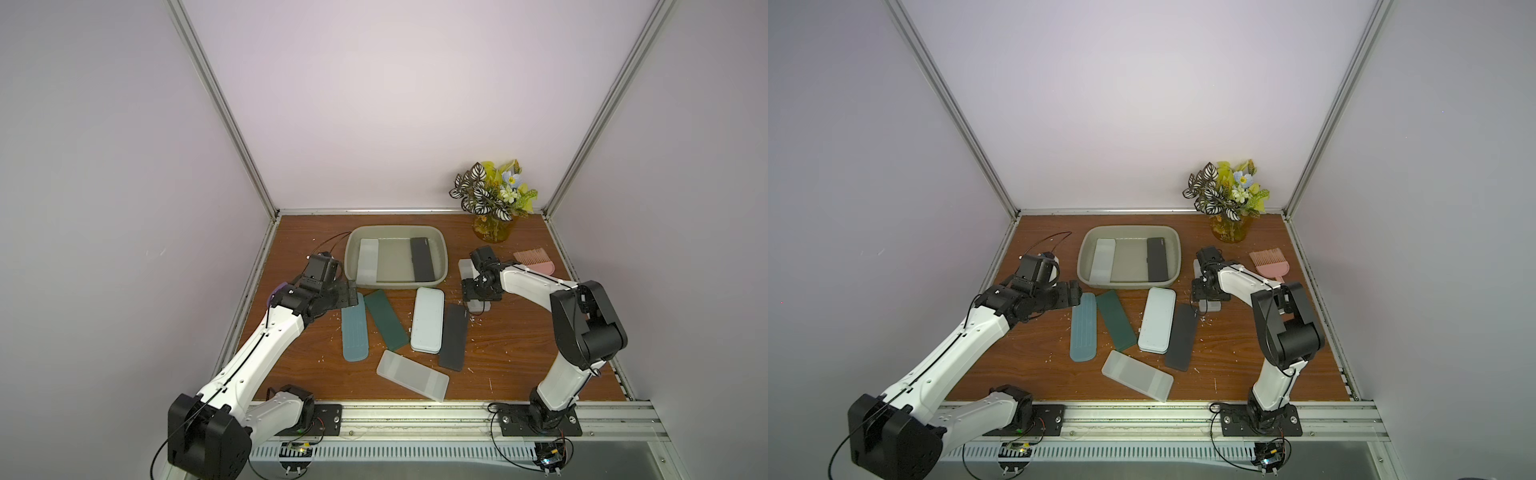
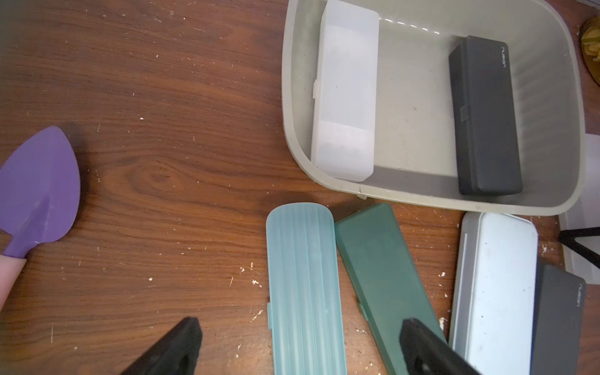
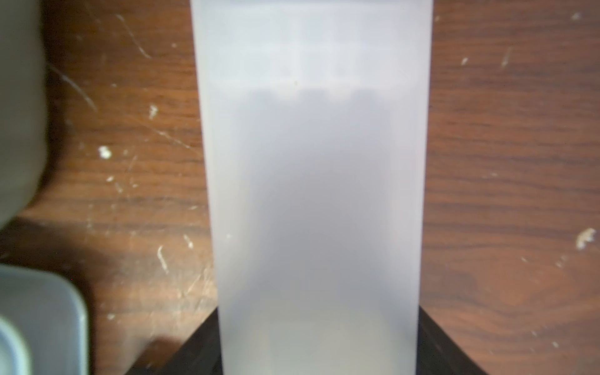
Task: Put the pencil case into the storage box
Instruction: Pick up the pencil case from the center of the board.
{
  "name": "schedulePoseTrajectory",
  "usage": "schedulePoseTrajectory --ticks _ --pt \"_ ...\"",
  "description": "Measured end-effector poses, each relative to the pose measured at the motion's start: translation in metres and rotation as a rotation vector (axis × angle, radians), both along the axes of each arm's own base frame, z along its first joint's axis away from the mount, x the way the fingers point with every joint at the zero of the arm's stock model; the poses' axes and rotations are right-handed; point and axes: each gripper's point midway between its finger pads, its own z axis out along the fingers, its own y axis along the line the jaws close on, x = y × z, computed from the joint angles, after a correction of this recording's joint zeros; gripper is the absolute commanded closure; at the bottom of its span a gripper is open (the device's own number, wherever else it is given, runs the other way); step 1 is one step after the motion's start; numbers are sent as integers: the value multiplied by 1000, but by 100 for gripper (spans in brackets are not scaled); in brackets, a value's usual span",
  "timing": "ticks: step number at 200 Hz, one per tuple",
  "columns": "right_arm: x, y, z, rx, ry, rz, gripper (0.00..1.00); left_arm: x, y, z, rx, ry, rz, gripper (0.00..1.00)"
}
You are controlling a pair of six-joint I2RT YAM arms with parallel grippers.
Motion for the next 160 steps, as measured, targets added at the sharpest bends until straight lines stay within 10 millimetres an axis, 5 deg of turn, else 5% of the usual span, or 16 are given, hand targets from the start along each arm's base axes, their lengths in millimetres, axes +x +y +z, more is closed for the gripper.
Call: schedulePoseTrajectory --ticks 24,55,97,123,160 --pt "11 4 43 24 -66 0 38 0 0 1 -1 -2 2 4" --pt "42 17 130 89 -236 3 39 0 1 2 -4 -7 9 4" --pt "74 64 214 181 -380 56 39 -1 2 8 -13 -28 17 3" --pt "91 117 218 242 -377 121 39 -2 3 12 -12 -42 21 3" --pt "107 185 173 273 -279 184 39 -3 6 19 -10 -70 30 2"
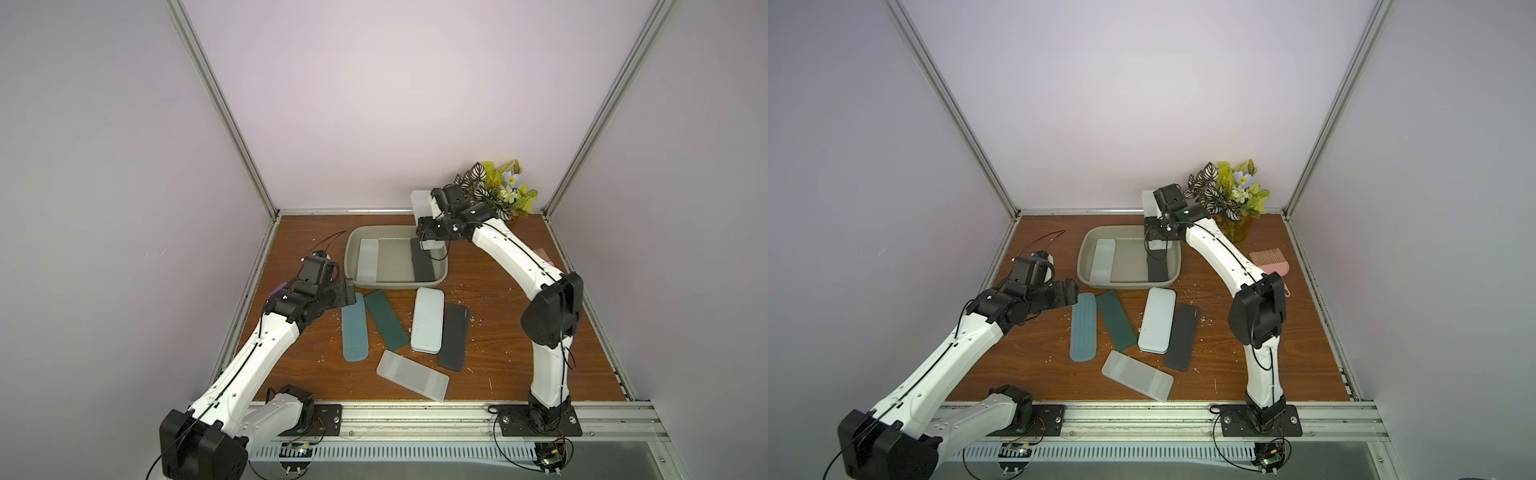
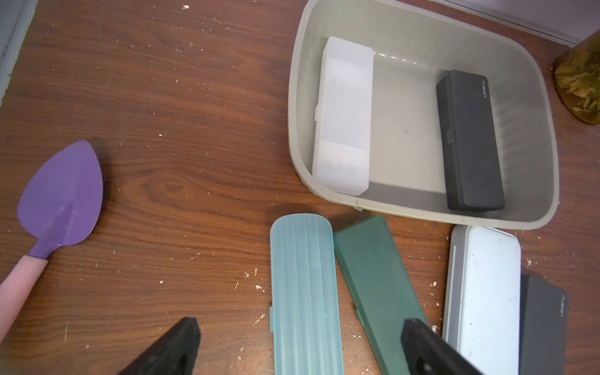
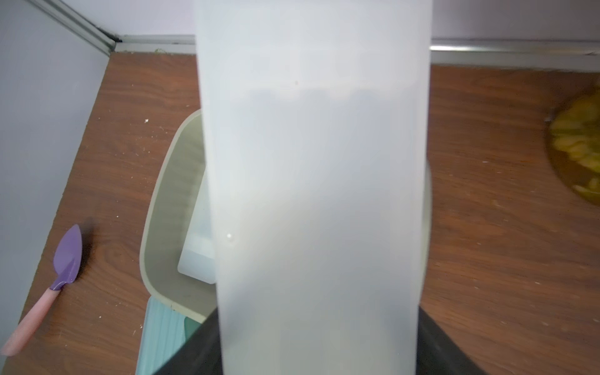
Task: Put the pencil case into the storage box
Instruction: Place the pencil case at the storage box.
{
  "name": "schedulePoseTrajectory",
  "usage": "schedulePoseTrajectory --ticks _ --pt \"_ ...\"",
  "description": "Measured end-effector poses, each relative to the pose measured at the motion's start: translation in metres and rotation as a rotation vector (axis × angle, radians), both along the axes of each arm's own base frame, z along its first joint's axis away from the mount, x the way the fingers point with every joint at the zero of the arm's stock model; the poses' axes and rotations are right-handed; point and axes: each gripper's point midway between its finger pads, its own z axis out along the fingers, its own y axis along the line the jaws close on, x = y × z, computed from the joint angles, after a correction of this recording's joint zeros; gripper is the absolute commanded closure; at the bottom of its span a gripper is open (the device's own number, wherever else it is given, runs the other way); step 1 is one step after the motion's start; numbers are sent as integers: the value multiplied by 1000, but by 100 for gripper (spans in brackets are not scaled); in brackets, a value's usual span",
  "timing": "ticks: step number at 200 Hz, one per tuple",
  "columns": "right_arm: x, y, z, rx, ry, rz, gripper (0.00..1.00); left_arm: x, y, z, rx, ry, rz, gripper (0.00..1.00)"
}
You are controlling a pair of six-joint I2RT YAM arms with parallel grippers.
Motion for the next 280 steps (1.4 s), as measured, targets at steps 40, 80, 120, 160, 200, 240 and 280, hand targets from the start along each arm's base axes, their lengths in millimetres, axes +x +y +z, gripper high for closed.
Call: schedulePoseTrajectory --ticks 40,80,120,160,200,240,280 --pt "3 50 -45 -13 82 52 39 -2 1 4 -4 -18 2 2" --pt "-6 71 -74 -27 136 68 40 -2 5 2 -3 -14 12 2" --pt "-8 74 -101 -47 185 56 41 -3 6 -1 0 -7 16 2" --pt "-8 73 -132 -68 235 32 41 -3 7 -2 2 -3 17 2" --pt "-8 74 -155 -75 267 9 40 -3 8 -2 2 -3 18 2" --pt "-7 73 -166 -82 283 -12 30 -4 9 -4 4 2 21 2" --pt "-7 73 -166 -83 280 -17 7 -5 9 -6 4 7 21 2"
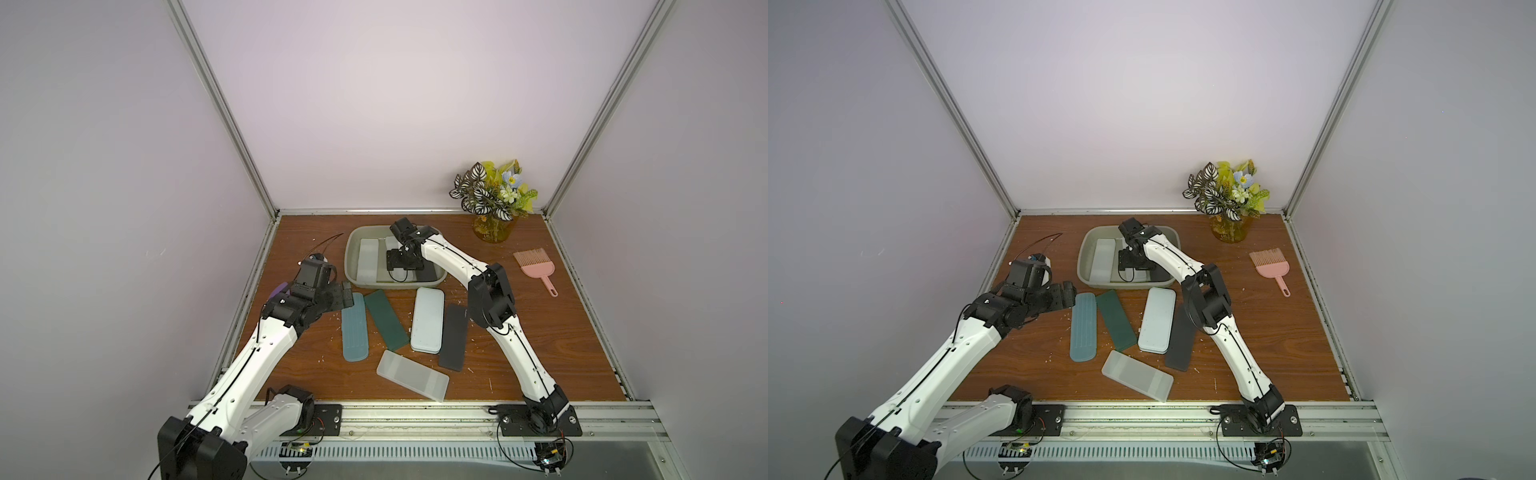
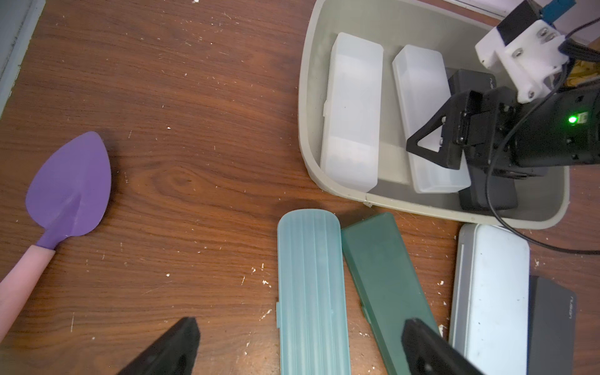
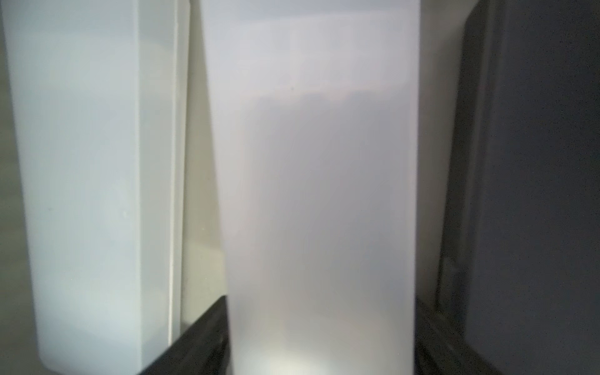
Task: Put the pencil case into the storage box
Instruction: Place the pencil case at the storage box.
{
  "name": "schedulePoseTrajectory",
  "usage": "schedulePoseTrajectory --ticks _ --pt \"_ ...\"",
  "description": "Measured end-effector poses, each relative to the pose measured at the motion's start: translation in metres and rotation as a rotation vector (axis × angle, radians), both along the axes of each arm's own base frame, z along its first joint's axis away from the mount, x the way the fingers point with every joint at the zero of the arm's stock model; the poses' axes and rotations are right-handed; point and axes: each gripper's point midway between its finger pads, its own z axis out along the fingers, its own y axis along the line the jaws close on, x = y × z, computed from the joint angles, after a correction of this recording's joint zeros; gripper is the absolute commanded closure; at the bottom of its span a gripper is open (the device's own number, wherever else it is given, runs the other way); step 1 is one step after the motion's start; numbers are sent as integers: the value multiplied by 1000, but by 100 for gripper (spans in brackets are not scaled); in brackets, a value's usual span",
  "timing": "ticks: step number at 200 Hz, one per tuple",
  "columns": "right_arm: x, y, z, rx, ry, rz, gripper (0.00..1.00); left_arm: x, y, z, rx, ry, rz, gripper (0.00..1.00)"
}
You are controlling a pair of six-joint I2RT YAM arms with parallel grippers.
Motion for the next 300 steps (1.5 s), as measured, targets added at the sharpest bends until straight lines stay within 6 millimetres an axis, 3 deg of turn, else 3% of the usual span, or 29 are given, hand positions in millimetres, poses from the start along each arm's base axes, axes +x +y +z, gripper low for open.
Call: schedulePoseTrajectory --ticks 13,46,86,106,128,150,162,197,225,278,300 --pt "0 0 0 -3 -3 4 1 0 0 0 0 0 0 2" --pt "-1 2 4 -30 -31 21 1 0 0 0 0 1 0 2" --pt "8 13 40 -34 -133 37 7 0 0 -2 0 6 -1 2" --pt "12 22 59 -14 -182 47 22 0 -1 -3 0 10 -3 2" --pt "11 29 68 1 -201 66 54 0 -1 -3 0 11 -3 3" --pt "10 34 70 29 -195 70 75 1 -1 -3 0 11 -3 4" --pt "8 37 70 44 -187 77 81 0 -1 -3 -1 11 -3 4" --pt "7 48 77 100 -179 84 82 1 -1 -4 0 13 -3 5" --pt "8 55 65 125 -161 83 82 1 -1 -5 1 18 -3 5" --pt "7 57 3 87 -77 50 81 1 -1 -7 4 24 -3 4" --pt "7 55 -6 73 -70 34 78 1 -1 -7 5 24 -4 4"
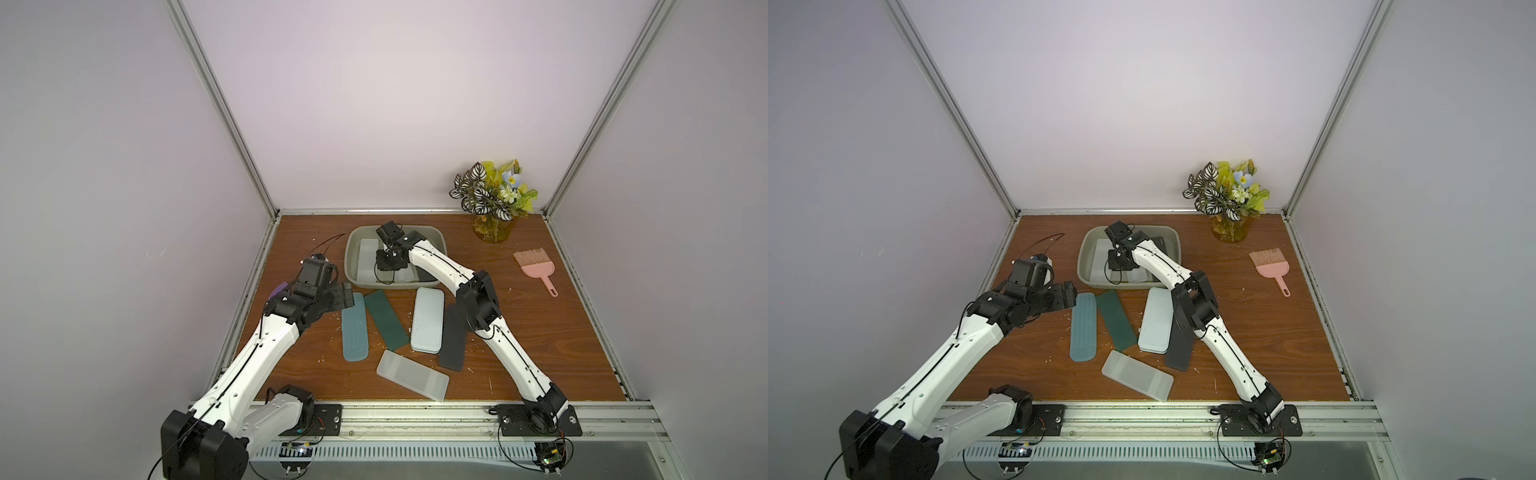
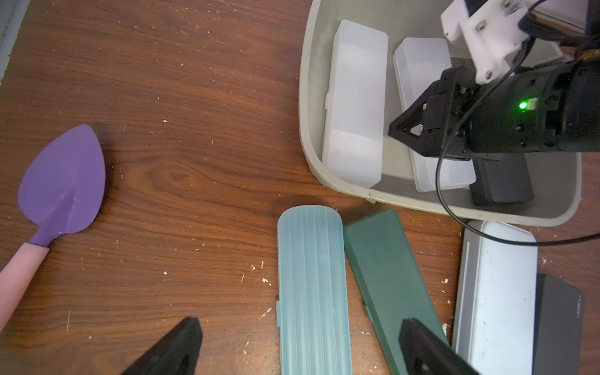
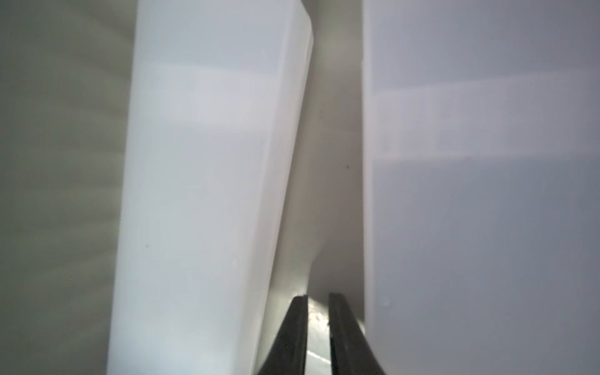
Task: Put the pencil case into the storage box
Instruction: Place the pencil case at the storage box.
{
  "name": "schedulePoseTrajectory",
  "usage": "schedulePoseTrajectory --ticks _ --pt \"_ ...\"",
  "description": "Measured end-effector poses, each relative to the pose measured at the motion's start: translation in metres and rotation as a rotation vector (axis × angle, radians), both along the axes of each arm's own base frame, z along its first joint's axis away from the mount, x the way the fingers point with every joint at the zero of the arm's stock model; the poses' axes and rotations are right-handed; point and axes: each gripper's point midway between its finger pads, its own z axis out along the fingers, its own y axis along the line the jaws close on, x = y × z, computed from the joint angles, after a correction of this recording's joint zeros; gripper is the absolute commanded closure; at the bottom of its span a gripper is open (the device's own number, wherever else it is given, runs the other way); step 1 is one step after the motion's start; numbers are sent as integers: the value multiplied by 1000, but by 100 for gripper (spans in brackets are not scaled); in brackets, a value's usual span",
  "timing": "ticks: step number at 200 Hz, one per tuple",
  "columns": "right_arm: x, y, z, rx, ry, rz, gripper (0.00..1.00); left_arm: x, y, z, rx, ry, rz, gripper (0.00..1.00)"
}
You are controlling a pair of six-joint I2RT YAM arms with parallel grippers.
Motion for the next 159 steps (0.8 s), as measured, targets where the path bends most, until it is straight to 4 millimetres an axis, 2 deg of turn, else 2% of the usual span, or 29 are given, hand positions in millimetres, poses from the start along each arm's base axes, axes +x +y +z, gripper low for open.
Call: schedulePoseTrajectory --ticks 62,82,115,159 --pt "12 -8 3 -21 -51 -70 63 0 0 -2 3 6 -1 4" --pt "17 -8 5 -9 -60 -84 61 0 0 -2 3 6 -1 4" --pt "25 -6 10 27 -79 -111 49 0 0 -2 3 6 0 4" --pt "34 -7 15 60 -99 -157 46 0 0 -3 3 9 0 4"
